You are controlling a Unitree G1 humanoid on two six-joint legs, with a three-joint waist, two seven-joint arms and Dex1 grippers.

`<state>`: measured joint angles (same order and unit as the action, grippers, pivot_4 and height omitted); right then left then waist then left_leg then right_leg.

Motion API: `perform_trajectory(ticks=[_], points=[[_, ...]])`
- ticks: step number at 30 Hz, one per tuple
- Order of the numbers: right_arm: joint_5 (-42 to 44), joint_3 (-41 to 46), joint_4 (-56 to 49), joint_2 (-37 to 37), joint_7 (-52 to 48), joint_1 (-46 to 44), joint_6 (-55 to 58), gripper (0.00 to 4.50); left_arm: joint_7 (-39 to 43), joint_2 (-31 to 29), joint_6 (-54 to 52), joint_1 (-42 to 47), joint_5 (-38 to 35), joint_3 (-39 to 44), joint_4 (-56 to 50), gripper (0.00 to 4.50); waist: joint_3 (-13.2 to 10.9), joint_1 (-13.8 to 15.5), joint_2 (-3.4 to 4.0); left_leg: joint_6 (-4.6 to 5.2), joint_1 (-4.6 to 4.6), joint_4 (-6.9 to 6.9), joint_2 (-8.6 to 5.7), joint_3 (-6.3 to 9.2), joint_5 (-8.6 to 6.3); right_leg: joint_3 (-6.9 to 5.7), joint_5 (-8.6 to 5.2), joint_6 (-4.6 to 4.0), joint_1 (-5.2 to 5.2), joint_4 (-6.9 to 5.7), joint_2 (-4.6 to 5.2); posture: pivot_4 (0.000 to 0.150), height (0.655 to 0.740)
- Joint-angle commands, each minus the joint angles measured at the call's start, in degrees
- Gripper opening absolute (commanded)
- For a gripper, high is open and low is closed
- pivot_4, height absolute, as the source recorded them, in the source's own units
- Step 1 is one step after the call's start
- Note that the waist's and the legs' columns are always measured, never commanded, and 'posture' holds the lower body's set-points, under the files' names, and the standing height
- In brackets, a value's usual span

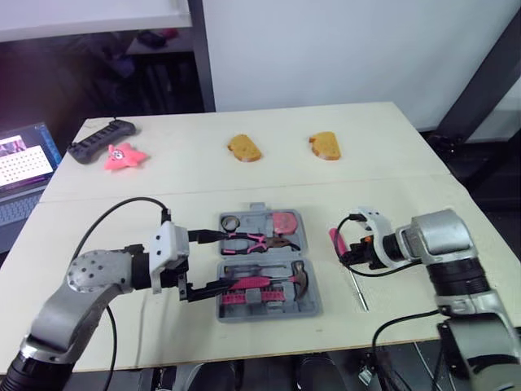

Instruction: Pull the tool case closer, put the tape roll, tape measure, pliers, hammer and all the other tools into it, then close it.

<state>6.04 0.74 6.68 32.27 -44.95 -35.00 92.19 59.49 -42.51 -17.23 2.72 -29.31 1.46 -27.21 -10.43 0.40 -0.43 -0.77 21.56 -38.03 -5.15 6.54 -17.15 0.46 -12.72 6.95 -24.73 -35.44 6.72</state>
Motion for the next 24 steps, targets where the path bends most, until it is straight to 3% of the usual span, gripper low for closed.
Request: perform_trajectory(ticks=[1, 2, 4, 8, 11, 16, 18, 20, 22, 24], points=[[0.23, 3.75, -1.53, -3.03, 9.35, 2.14, 0.31, 0.35, 0.22, -0.41, 0.37, -0.22, -0.65, 0.98, -1.07, 4.5, 0.18, -0.21, -0.26, 0.0, -0.09, 0.0, 0.02, 0.01, 0.0, 0.0, 0.0, 0.0, 0.08, 0.01, -0.03, 0.15, 0.7219], [0.53, 4.28, -2.33, -3.65, 11.02, 2.8, 0.31, 0.35, 0.25, -0.43, 0.45, -0.37, -0.63, 1.09, -1.05, 4.5, 0.25, -0.29, -0.36, 0.01, -0.13, 0.0, 0.02, 0.02, 0.0, 0.0, 0.01, 0.0, 0.13, 0.01, -0.04, 0.15, 0.7219], [2.09, 5.0, -3.95, -4.25, 13.43, 3.94, 0.31, 1.37, 0.33, -0.49, 0.59, -0.69, -0.59, 1.26, -1.07, 4.5, 0.37, -0.28, -0.44, 0.02, -0.17, -0.02, 0.02, 0.02, -0.01, -0.01, 0.04, -0.04, 0.22, 0.07, -0.04, 0.15, 0.7219], [6.31, 7.16, -10.87, -4.6, 17.05, 6.35, 0.31, 2.99, 0.48, -0.75, 0.83, -1.22, -0.54, 1.71, -1.01, 4.5, 0.56, -0.01, -0.49, 0.03, -0.19, -0.05, 0.0, 0.03, -0.01, -0.01, 0.06, -0.02, 0.27, 0.09, -0.04, 0.15, 0.7219], [10.94, 9.07, -22.68, -2.76, 19.25, 9.89, 0.31, 4.45, 0.76, -1.08, 1.1, -1.33, -0.65, 2.47, -0.06, 4.5, 0.52, 0.39, -0.42, 0.05, -0.14, -0.05, -0.01, 0.04, -0.02, -0.02, 0.06, -0.01, 0.23, 0.09, -0.03, 0.15, 0.7219], [11.49, 8.67, -44.67, -4.66, 25.47, 19.66, -0.26, 4.45, 1.1, -0.98, 1.76, -1.28, -0.24, 2.47, 1.4, 4.5, 0.48, 0.19, -0.23, 0.06, -0.04, 0.02, 0.04, 0.05, -0.03, -0.05, 0.05, 0.02, 0.08, 0.07, -0.07, 0.15, 0.7219], [7.84, 3.34, -49.67, -3.39, 29.07, 25.32, -9.82, 4.45, 1.05, -0.79, 1.94, -1.23, -0.03, 2.22, 1.71, 4.5, 0.48, 0.08, -0.22, 0.06, -0.06, 0.05, 0.09, 0.05, -0.03, -0.04, 0.05, 0.03, 0.09, 0.06, -0.11, 0.15, 0.7219], [3.58, -1.54, -50.71, -2.31, 32.2, 30.85, -20.43, 4.45, 0.99, -0.68, 1.93, -1.11, -0.03, 2.13, 1.85, 4.5, 0.48, 0.12, -0.22, 0.05, -0.08, 0.04, 0.08, 0.04, -0.03, -0.05, 0.05, 0.03, 0.11, 0.07, -0.11, 0.15, 0.7219], [2.53, -0.75, -48.57, -7.09, 34.89, 35.84, -26.62, 4.45, 0.94, -0.61, 1.66, -0.81, -0.26, 2.15, 2.0, 4.5, 0.49, 0.17, -0.25, 0.05, -0.1, 0.03, 0.05, 0.0, -0.02, -0.04, 0.04, 0.04, 0.14, 0.09, -0.07, 0.15, 0.7219], [0.05, -1.81, -46.0, -7.33, 36.16, 38.64, -33.54, 4.45, 1.16, -0.68, 1.74, -0.59, -0.23, 2.17, 2.42, 4.5, 0.47, 0.16, -0.21, 0.05, -0.12, 0.02, 0.06, 0.02, -0.02, -0.04, 0.04, 0.04, 0.17, 0.09, -0.09, 0.15, 0.7219]])
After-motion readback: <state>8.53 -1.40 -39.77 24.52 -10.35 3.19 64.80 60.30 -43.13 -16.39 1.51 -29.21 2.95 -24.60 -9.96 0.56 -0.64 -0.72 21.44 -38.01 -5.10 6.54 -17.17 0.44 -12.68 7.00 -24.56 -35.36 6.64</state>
